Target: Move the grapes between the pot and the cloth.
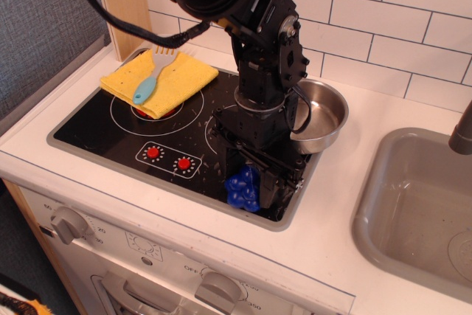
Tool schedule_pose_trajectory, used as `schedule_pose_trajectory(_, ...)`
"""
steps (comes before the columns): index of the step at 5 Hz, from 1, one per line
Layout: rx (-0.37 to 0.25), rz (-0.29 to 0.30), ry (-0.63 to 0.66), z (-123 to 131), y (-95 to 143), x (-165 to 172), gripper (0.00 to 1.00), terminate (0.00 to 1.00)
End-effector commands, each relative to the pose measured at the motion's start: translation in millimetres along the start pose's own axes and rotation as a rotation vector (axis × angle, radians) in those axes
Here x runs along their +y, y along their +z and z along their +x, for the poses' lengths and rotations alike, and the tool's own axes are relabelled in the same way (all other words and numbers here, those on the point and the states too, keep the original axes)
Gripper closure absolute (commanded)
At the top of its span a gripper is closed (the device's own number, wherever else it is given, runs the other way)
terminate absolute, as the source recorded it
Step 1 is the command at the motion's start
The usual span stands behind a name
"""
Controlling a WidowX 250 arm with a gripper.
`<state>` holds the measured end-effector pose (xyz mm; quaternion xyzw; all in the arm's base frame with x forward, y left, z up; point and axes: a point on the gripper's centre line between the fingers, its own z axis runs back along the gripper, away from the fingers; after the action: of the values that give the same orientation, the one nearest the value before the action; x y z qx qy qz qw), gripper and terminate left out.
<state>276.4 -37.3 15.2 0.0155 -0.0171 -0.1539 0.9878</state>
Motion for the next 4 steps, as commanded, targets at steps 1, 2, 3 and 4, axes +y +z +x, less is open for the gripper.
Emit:
schedule_pose_trajectory(1, -0.205, 0.029, 0.067, 46.1, 81.8, 30.9, 1.00, 0.00)
schedule_pose_trajectory(2, -0.228, 0.045, 0.185, 58.6, 89.8, 75.0, 1.00, 0.00)
schedule_pose_trajectory(3, -0.198, 0.064, 0.231, 70.9, 70.6, 101.8, 1.00, 0.00)
schedule_pose_trajectory(4, -0.147, 0.074, 0.222, 76.5, 49.7, 106.9, 1.00, 0.00)
